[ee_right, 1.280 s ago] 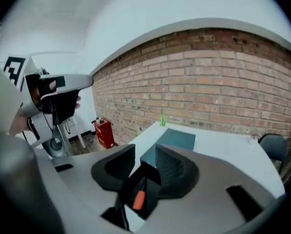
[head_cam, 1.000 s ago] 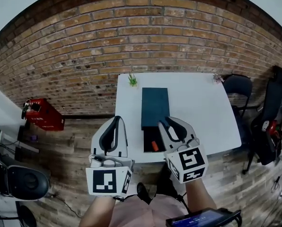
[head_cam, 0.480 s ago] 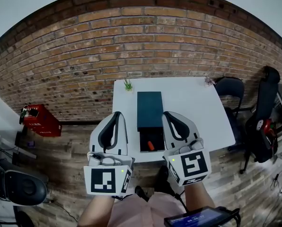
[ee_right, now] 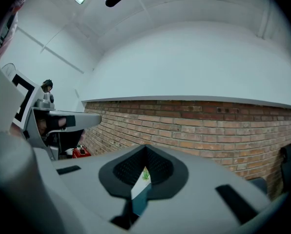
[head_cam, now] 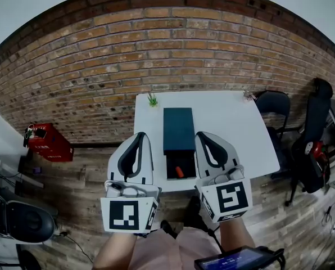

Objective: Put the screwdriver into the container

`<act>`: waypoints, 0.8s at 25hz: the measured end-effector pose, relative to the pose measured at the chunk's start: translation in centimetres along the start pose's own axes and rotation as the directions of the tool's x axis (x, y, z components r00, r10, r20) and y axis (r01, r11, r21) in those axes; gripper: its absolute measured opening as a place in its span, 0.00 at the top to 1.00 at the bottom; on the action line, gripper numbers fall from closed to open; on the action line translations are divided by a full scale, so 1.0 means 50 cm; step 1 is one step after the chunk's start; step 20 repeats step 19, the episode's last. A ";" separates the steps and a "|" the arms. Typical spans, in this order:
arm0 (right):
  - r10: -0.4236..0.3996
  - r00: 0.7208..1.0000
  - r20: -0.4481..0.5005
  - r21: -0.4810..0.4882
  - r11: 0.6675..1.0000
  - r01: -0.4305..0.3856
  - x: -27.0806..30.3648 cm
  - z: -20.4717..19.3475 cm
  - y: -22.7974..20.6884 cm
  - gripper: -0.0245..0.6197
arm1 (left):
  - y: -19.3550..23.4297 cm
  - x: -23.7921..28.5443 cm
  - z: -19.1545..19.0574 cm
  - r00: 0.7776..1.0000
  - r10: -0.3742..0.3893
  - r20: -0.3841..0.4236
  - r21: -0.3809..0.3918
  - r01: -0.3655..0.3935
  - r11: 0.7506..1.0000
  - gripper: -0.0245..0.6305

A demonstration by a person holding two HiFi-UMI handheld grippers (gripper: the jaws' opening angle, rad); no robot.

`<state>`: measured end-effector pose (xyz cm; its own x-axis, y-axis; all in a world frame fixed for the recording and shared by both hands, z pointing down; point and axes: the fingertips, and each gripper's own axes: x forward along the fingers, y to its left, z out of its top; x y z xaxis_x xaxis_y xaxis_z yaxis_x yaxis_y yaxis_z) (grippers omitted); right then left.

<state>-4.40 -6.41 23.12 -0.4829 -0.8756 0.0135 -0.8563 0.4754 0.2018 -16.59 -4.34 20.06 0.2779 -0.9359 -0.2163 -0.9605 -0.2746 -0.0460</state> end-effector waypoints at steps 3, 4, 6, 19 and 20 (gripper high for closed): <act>-0.002 1.000 0.004 -0.002 1.000 0.002 -0.002 0.004 -0.002 0.97 | -0.003 0.001 0.000 1.000 -0.002 0.000 -0.001 0.002 1.000 0.94; -0.003 1.000 0.005 -0.002 1.000 0.003 -0.003 0.004 -0.003 0.96 | -0.005 0.001 0.000 1.000 -0.004 0.000 -0.001 0.004 1.000 0.94; -0.006 1.000 0.005 -0.002 1.000 0.006 -0.004 0.004 -0.005 0.96 | -0.007 0.002 -0.002 1.000 -0.006 -0.003 -0.001 0.006 1.000 0.94; -0.016 1.000 -0.004 -0.005 1.000 0.016 -0.003 -0.003 -0.012 0.96 | -0.012 0.009 -0.009 1.000 -0.017 -0.008 -0.004 0.017 1.000 0.94; -0.016 1.000 -0.004 -0.005 1.000 0.016 -0.003 -0.003 -0.012 0.96 | -0.012 0.009 -0.009 1.000 -0.017 -0.008 -0.004 0.017 1.000 0.94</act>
